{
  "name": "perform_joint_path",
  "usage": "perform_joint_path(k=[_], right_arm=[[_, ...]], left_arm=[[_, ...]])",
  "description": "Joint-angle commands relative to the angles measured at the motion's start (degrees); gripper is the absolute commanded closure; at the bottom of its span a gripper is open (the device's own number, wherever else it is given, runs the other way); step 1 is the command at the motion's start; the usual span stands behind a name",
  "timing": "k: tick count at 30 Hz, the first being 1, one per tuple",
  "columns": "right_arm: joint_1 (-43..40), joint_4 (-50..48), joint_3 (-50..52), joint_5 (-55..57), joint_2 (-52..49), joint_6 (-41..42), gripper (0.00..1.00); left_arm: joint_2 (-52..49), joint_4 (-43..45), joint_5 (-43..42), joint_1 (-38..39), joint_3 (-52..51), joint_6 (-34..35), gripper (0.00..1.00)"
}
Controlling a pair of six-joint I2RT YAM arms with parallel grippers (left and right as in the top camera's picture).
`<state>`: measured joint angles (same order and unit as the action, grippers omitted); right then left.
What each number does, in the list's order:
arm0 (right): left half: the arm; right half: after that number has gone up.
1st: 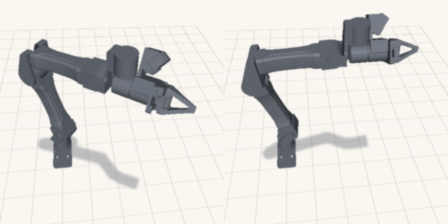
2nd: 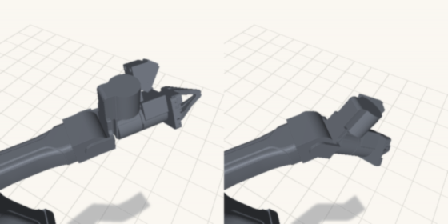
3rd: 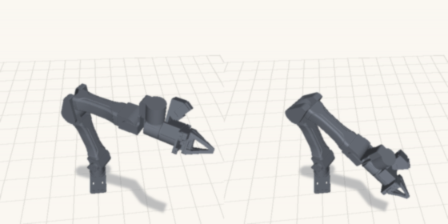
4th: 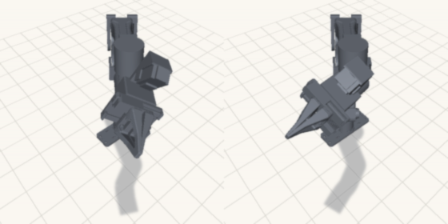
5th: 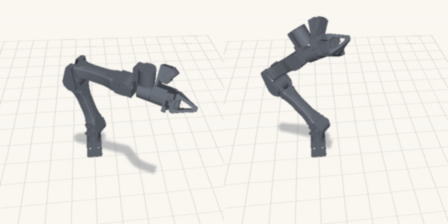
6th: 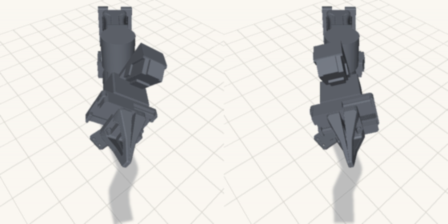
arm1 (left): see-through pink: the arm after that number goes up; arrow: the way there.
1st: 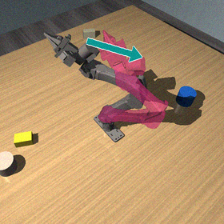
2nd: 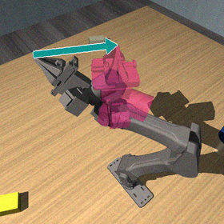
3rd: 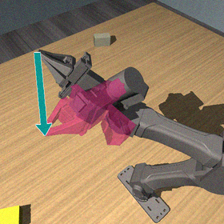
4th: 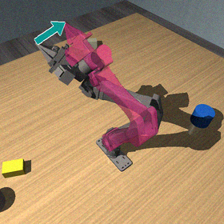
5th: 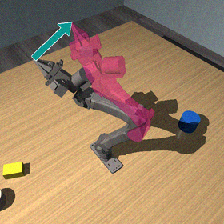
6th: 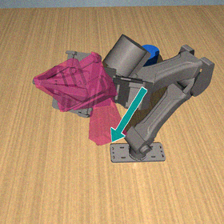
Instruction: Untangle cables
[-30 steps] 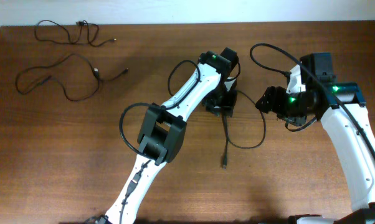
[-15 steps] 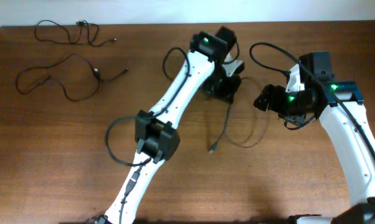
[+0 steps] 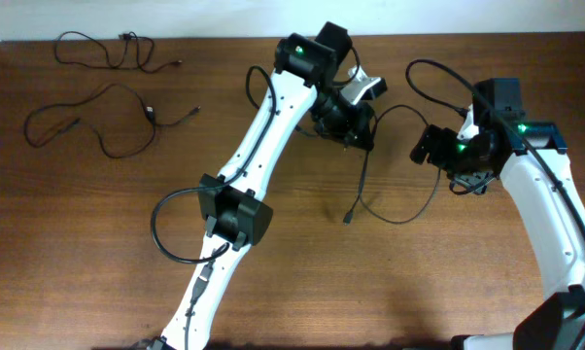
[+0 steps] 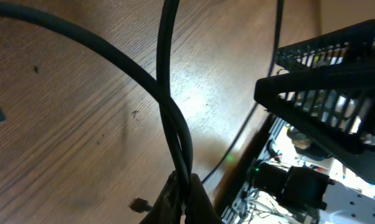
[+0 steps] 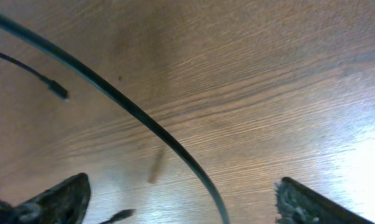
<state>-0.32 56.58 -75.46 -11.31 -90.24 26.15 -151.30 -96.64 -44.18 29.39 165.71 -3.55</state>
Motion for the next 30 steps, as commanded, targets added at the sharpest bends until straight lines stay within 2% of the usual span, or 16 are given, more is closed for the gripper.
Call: perform_joint_path(k=[1,3,4,5,7,8,9,10,12,15,18,20,23,25,27,30], right_arm=[[-0.09,0.63,-0.17,1.92,-1.25,-4.61,0.03],[-0.09,1.20,-0.02,1.99,-3.04,-4.74,0.03],[-0.09,1.22,0.02,2.14,-4.15,-4.72,0.13],[-0.09,1.07,0.02,2.32,-4.96,-4.72,0.33],[-0.09,0.61,0.02,2.34,-6.60,-4.66,0.83],[-0.15,0.66,0.02,2.32,-6.62,-4.20,0.96],[-0.20,0.66,-0.11,1.22,-6.10,-4.22,0.96],[-0.20,0.66,-0.37,0.02,-5.44,-4.22,0.96],[-0.17,0.66,-1.25,-3.74,-3.28,-4.24,0.96],[-0.17,1.22,-3.23,-5.64,2.43,-4.24,0.96],[-0.17,1.55,-3.26,-5.86,6.19,-3.39,0.96],[-0.07,1.20,-3.26,-9.64,7.48,-2.91,0.96],[-0.09,-4.26,-3.26,-19.45,7.78,3.21,0.96],[-0.09,-9.53,-3.26,-26.14,7.76,5.05,0.96],[-0.09,-10.23,-3.26,-27.50,7.76,8.57,0.96],[-0.09,-10.62,-3.26,-29.09,7.76,13.35,0.96]], left_arm=[[1.99,-0.09,-5.92,-0.20,0.96,-1.27,1.00],[1.99,-0.09,-8.00,-0.33,0.96,-1.29,1.00],[2.08,-0.11,-8.74,-0.48,0.96,-1.27,1.00],[2.12,-0.11,-9.53,-0.70,0.96,-1.29,1.00],[2.43,-0.09,-9.86,-1.81,0.96,-1.27,1.00],[2.43,-0.11,-9.84,-2.38,0.96,-1.27,1.00],[2.43,-0.11,-8.76,-3.21,0.96,-1.27,0.99],[2.43,-0.09,-6.47,-3.69,0.96,-1.25,0.94],[2.43,-0.09,1.66,-4.33,0.96,-0.76,0.85],[2.40,-0.09,21.42,-4.44,0.96,7.19,0.84],[2.40,0.11,26.45,-4.44,0.96,8.74,0.83],[2.40,0.09,24.41,-4.42,0.94,9.75,0.82],[2.40,0.09,14.67,-4.31,0.94,8.81,0.73],[2.40,-0.09,5.42,-4.31,0.94,4.70,0.71],[2.40,-0.09,-4.04,-4.31,0.94,0.94,0.70],[2.40,-0.09,-12.63,-4.26,0.96,-1.31,0.65]])
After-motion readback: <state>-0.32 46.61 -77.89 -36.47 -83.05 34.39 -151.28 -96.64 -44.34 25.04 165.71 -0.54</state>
